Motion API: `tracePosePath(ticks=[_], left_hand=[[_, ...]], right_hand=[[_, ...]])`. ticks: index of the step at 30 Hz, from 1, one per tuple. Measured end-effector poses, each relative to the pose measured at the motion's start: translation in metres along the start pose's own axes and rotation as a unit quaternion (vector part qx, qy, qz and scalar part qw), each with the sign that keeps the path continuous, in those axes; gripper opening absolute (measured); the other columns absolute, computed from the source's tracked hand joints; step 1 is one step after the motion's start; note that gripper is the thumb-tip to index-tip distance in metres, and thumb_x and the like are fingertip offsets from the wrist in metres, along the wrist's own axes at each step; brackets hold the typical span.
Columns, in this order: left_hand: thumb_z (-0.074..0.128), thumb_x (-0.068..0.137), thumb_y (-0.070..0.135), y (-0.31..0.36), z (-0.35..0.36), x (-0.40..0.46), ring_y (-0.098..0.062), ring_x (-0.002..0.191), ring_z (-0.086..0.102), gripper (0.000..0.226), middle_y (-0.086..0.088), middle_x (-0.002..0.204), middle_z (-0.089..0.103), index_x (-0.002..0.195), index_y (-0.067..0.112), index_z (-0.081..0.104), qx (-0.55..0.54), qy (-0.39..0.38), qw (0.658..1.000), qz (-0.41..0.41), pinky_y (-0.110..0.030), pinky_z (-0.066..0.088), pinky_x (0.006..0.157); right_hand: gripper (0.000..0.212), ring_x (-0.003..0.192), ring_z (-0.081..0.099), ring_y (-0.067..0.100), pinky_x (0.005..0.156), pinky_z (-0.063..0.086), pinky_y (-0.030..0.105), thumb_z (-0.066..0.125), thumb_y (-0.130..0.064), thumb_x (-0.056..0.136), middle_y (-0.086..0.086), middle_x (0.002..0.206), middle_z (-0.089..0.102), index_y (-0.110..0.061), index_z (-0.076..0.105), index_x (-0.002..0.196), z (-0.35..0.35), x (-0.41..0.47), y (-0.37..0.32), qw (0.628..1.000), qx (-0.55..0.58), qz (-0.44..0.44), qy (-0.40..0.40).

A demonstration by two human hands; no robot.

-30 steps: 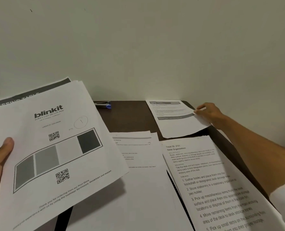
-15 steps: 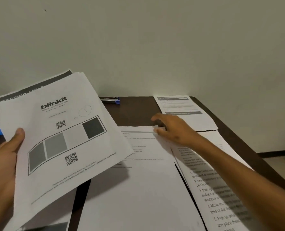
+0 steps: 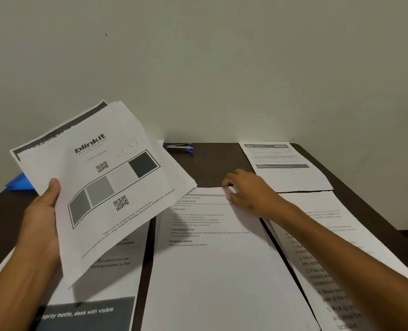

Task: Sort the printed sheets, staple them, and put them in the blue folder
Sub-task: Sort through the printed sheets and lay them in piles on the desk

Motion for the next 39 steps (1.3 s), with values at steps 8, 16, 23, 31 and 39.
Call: tracePosePath(ticks=[8,16,23,31,39], left_hand=[[0.064,0.093,0.058,-0.005,0.013,-0.014,-0.037,0.129,0.065,0.050,-0.003,0.131,0.074,0.135,0.029,0.070,0.001,-0.010,1.000,-0.025,-0.064,0.039,0.115],[0.066,0.098,0.050,0.007,0.094,-0.026,-0.030,0.089,0.080,0.039,-0.005,0.106,0.081,0.127,0.025,0.071,0.104,-0.099,0.989,0.030,-0.046,0.065,0.070],[0.060,0.104,0.044,-0.025,0.136,-0.012,-0.045,0.097,0.075,0.037,-0.020,0.108,0.078,0.128,0.016,0.063,0.159,-0.105,0.981,0.016,-0.058,0.061,0.083],[0.064,0.101,0.041,-0.048,0.133,-0.014,-0.037,0.098,0.078,0.037,-0.013,0.110,0.080,0.133,0.023,0.061,0.114,-0.101,0.988,-0.035,-0.054,0.065,0.081],[0.063,0.100,0.028,-0.052,0.129,-0.013,-0.033,0.116,0.073,0.039,-0.012,0.124,0.076,0.137,0.014,0.065,0.039,-0.126,0.988,-0.080,-0.049,0.062,0.094]], right_hand=[[0.024,0.111,0.059,0.019,0.090,0.047,0.030,0.065,-0.034,0.102,-0.004,0.121,0.060,-0.025,0.064,0.124,-0.001,-0.016,-0.010,0.998,0.053,0.000,0.044],[0.026,0.075,0.069,-0.003,0.070,0.050,0.019,0.052,-0.031,0.111,-0.017,0.082,0.073,-0.023,0.070,0.093,-0.027,-0.043,-0.032,0.888,0.453,0.030,0.074],[0.057,0.092,0.077,0.021,0.073,0.058,0.030,0.043,-0.063,0.101,0.003,0.109,0.079,-0.020,0.071,0.126,-0.015,-0.046,-0.017,0.752,0.642,0.138,0.046],[0.036,0.100,0.079,0.028,0.096,0.060,0.057,0.070,-0.014,0.100,0.002,0.114,0.081,-0.021,0.058,0.133,0.003,-0.040,-0.013,0.811,0.573,0.096,0.069],[0.035,0.098,0.079,0.028,0.094,0.060,0.056,0.065,-0.006,0.101,0.004,0.109,0.081,-0.021,0.061,0.132,0.005,-0.039,-0.013,0.807,0.569,0.105,0.117]])
Point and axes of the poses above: each hand's wrist, its own x-axis towards the middle knuckle, its own z-axis out of the palm, y = z × x, the point moved 2 cm from there along x, towards the middle knuckle
